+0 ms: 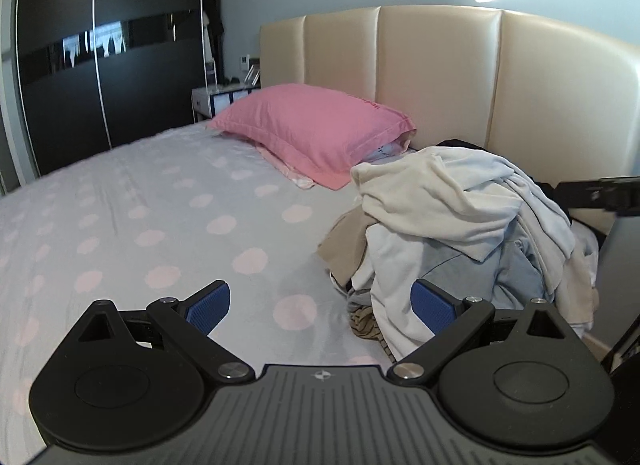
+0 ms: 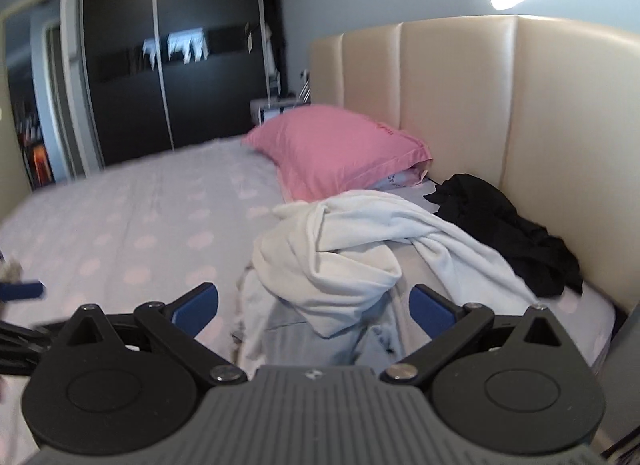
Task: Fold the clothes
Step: 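Move the right tool toward the clothes heap and the cream sweater, then grasp the cream sweater with the right tool and pull it from the heap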
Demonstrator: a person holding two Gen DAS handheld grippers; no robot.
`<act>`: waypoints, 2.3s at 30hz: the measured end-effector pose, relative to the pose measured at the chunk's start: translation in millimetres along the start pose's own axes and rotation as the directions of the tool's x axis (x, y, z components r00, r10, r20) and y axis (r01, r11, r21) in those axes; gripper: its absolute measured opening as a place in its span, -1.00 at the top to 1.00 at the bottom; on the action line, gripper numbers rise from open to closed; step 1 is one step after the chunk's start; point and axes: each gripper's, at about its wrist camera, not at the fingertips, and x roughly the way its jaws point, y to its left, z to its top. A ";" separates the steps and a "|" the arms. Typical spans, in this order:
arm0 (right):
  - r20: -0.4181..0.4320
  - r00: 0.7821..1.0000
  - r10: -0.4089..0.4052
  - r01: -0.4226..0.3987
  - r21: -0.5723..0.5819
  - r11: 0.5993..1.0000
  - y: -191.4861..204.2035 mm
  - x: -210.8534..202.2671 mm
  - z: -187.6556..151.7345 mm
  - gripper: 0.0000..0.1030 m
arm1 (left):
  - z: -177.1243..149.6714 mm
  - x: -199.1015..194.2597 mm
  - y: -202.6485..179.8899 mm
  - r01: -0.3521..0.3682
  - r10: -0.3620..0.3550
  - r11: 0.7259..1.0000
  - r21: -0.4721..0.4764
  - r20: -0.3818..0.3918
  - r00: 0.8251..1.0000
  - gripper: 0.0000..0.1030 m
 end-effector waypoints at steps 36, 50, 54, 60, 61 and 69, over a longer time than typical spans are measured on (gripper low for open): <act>-0.255 0.947 0.195 -0.258 -0.244 0.935 89.9 83.0 45.7 1.00 | -43.2 -10.8 105.7 -0.240 0.225 0.968 -0.074 -0.163 0.960 -0.91; -0.298 0.924 0.239 -0.348 -0.395 0.850 182.4 55.8 38.7 0.90 | -55.2 -52.6 129.0 -0.254 0.238 0.962 -0.100 -0.153 0.959 -0.91; -0.288 0.948 0.135 -0.244 -0.386 0.889 134.7 73.0 44.1 0.65 | -61.8 -52.7 140.5 -0.280 0.259 0.954 -0.111 -0.171 0.951 -0.91; -0.223 0.974 -0.029 -0.060 -0.381 0.922 42.8 79.9 53.6 0.21 | -80.5 -49.2 155.1 -0.310 0.286 0.944 -0.112 -0.190 0.939 -0.91; -0.215 0.975 -0.058 -0.029 -0.378 0.925 27.9 81.7 55.2 0.21 | -85.2 -47.1 157.2 -0.318 0.293 0.942 -0.105 -0.201 0.935 -0.91; -0.159 0.973 -0.167 0.081 -0.441 0.894 -17.9 113.7 60.1 -0.16 | -101.9 -25.8 173.3 -0.348 0.305 0.931 -0.107 -0.294 0.906 -0.91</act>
